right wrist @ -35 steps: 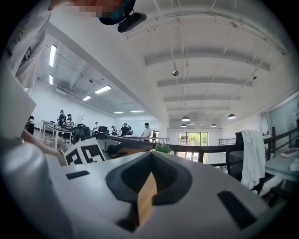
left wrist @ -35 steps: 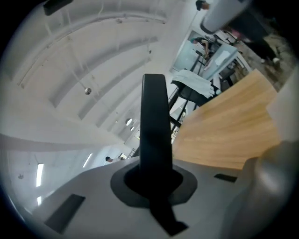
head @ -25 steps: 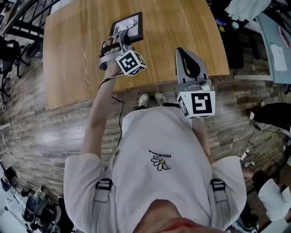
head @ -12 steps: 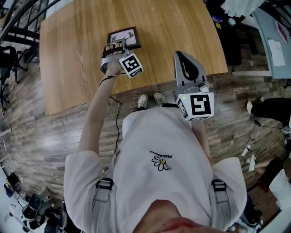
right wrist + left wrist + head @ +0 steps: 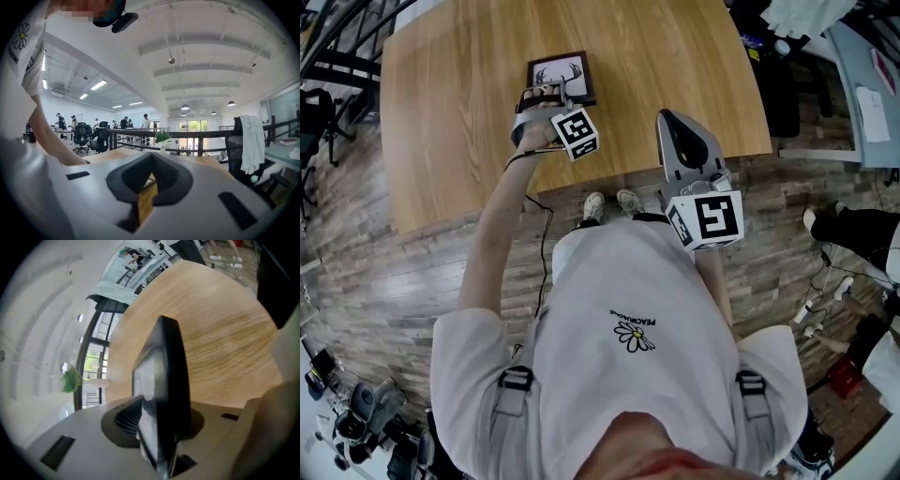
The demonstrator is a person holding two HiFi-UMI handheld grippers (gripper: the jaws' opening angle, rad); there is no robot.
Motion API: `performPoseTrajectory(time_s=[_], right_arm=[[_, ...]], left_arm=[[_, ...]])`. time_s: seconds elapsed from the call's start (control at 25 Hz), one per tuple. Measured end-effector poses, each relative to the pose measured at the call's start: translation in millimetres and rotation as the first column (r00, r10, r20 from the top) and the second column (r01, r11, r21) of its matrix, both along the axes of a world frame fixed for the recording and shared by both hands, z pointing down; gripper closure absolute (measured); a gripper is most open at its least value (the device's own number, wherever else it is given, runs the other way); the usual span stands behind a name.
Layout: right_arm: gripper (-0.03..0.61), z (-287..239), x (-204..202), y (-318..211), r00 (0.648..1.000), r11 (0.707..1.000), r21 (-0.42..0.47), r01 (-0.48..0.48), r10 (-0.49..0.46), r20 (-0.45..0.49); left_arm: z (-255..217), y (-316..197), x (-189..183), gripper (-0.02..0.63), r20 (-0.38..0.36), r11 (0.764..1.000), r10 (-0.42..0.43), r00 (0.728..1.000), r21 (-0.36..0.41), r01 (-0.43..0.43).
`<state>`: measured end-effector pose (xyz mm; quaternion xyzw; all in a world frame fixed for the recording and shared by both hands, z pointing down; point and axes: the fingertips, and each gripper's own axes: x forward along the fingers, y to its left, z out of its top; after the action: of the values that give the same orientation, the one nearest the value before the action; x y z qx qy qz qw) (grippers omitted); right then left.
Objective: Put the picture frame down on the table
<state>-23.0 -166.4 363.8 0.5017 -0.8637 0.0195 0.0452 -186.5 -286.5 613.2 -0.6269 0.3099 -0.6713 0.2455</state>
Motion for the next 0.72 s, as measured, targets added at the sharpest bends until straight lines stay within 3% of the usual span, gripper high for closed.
performPoseTrajectory(time_s=[0.12, 0.72], right_arm=[[0.569, 2, 2, -2, 1.000, 1.000, -0.012, -0.005, 0.006, 0.020], [0.568, 6, 10, -1, 0.999, 0.999, -0.041, 0.023, -0.021, 0.049]], left_arm=[[16, 12, 1, 0.410, -0.012, 0.992, -0.017, 1.000, -0.125, 0.015], [30, 19, 7, 0.351, -0.037, 0.980, -0.044, 0.998, -0.193, 0.037]])
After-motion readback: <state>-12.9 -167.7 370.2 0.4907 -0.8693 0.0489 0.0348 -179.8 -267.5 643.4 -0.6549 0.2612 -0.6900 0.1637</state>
